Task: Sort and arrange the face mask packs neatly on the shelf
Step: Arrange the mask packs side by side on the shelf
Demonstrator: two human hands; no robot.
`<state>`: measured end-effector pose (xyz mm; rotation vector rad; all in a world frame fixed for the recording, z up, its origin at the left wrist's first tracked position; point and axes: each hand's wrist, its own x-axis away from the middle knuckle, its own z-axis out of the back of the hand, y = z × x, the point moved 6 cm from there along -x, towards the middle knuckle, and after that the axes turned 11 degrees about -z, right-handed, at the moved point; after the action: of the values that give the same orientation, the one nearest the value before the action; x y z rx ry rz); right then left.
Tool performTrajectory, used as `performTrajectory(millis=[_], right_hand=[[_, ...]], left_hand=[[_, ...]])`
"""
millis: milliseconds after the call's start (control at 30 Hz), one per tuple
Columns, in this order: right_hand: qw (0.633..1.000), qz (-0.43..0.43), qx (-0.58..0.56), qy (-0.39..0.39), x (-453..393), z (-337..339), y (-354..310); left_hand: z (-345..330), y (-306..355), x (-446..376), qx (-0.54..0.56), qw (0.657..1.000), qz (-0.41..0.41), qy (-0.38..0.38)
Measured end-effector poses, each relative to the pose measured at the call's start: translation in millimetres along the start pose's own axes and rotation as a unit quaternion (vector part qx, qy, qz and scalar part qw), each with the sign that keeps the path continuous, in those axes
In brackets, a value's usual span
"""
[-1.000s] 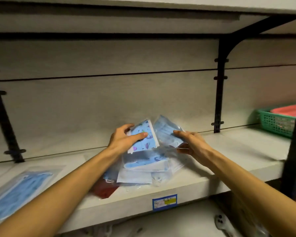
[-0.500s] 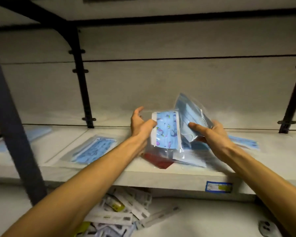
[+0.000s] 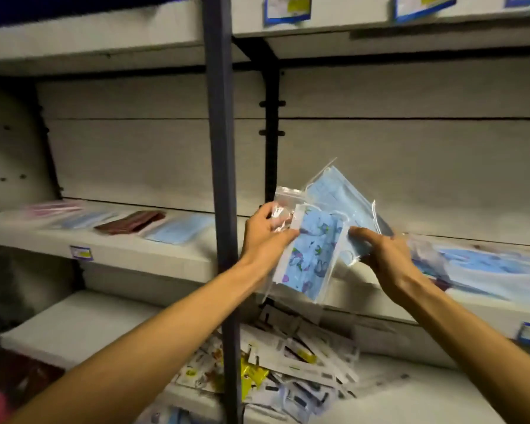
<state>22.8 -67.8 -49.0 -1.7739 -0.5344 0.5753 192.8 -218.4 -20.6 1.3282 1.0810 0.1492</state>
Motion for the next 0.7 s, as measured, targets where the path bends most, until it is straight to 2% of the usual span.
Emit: performTrajectory(millis=[133, 233, 333, 533, 700], right_hand=[[0.998, 0.038, -0.033, 0.024, 32.0, -70.6, 19.9], [0.993, 0.106, -0.039, 0.030, 59.2, -117.6, 29.8], [0.990, 0.134, -0.023, 0.023, 82.1, -158.8, 41.9], [0.983, 0.159, 0.063, -0.063, 103.3, -244.2, 63.4], [0.964, 0.202, 0.139, -0.104, 97.4, -305.0, 78.6]], left_hand=[[79.5, 14.9, 24.8, -0.022, 1.000, 0.017, -0.002], [139.6, 16.3, 39.0, -0.036, 0.997, 0.047, 0.040], [192.4, 15.9, 45.3, -0.054, 0.991, 0.090, 0.083], [271.9, 11.1, 45.7, -0.024, 0.980, 0.148, 0.129], [327.9, 5.1, 35.1, -0.024, 0.976, 0.140, 0.165]])
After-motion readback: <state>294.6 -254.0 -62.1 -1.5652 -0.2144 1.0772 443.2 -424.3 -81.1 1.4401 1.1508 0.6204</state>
